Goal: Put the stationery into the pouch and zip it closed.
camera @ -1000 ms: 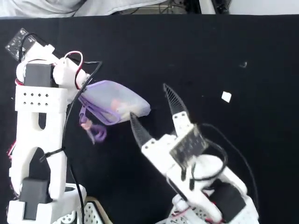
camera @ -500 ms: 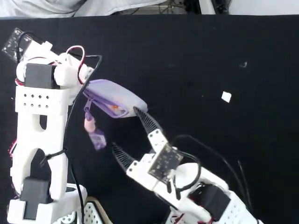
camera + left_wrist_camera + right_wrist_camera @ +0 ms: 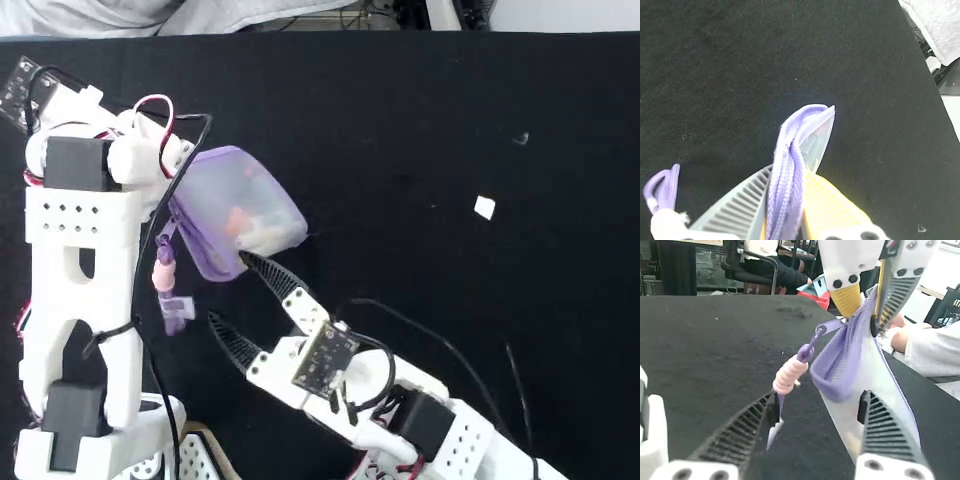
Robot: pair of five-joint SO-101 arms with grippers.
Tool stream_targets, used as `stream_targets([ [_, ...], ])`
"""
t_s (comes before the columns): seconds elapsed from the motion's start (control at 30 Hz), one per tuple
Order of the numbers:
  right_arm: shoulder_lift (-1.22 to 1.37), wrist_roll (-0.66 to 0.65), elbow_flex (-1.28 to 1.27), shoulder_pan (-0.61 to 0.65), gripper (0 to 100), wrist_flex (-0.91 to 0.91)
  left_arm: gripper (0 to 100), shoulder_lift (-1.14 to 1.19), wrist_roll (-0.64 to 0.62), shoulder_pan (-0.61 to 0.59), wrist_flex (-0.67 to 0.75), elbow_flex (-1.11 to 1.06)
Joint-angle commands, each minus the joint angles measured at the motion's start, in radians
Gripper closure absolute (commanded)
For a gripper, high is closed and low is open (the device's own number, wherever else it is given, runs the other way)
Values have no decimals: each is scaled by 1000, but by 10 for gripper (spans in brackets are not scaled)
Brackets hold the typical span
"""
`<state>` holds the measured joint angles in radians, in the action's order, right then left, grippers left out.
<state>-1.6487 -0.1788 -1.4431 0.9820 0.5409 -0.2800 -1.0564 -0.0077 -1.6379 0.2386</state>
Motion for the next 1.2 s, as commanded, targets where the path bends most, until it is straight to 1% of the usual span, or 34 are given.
stream_targets([
  [0.0, -8, 6, 162, -91, 700, 106, 971, -25, -11, 4, 9, 65],
  [0.07, -10, 14, 237, -152, 675, 192, 971, -25, -11, 4, 9, 65],
  [0.13, -10, 34, 286, -152, 673, 259, 971, -25, -15, 4, 17, 67],
  [0.3, -10, 26, 318, -43, 673, 321, 971, -23, -37, -39, 44, 58],
  [0.43, -10, 26, 305, 87, 673, 325, 971, -25, -37, -45, 44, 65],
  [0.53, -8, 25, 278, 153, 673, 316, 971, -23, -37, -44, 44, 65],
  [0.6, 1, 25, 240, 167, 673, 270, 971, -23, -37, -42, 44, 65],
  [0.83, 2, 25, 51, 164, 673, 26, 971, -34, -37, -36, 38, 64],
  [1.0, 4, 35, -30, 100, 674, -121, 971, -34, -37, -35, 37, 59],
  [1.07, 15, 35, -35, 75, 674, -147, 971, -34, -37, -33, 37, 58],
  [1.17, 97, 68, 45, 63, 691, -124, 971, -34, -37, -8, 35, 56],
])
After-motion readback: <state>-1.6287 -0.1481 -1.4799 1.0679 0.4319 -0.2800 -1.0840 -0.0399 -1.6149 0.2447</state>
